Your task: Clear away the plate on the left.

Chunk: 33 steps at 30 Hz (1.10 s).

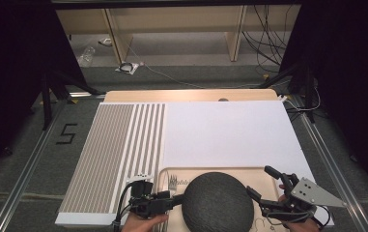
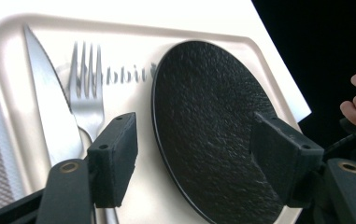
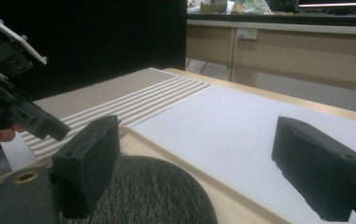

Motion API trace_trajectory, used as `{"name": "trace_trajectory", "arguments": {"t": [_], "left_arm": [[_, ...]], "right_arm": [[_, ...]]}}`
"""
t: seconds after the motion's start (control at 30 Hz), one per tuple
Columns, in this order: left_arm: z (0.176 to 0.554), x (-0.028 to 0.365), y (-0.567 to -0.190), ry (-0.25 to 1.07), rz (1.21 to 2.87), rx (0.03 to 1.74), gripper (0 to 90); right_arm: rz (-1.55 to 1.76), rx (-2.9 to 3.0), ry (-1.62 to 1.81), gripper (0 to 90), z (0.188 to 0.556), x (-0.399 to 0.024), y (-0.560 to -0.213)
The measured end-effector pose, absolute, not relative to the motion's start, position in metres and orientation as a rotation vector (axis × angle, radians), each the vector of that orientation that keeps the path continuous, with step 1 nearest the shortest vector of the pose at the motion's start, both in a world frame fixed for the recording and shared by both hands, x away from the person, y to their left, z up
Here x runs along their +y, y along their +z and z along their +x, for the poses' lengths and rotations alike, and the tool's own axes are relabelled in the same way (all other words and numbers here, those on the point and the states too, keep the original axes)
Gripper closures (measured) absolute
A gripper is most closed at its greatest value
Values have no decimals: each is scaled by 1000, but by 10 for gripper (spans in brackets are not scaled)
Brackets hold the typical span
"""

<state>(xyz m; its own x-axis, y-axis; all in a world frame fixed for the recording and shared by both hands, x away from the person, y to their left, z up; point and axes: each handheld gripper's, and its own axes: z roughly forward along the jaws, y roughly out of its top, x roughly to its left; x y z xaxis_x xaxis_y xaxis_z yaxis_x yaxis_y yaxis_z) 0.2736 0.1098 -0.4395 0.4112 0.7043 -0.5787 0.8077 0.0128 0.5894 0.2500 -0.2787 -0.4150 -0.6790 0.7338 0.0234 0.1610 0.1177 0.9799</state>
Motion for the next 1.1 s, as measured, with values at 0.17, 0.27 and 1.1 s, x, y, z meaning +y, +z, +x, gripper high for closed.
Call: {"name": "trace_trajectory", "arguments": {"t": [0.17,0.27,1.1], "left_arm": [[273,112,-430,-24,1744,1236,310],[274,116,-427,30,1741,1214,309],[276,144,-414,349,1717,967,277]], "right_arm": [[865,1933,1587,163,250,-279,-415],[865,1932,1587,163,250,-279,-415],[877,1932,1589,163,250,-279,-415]]}}
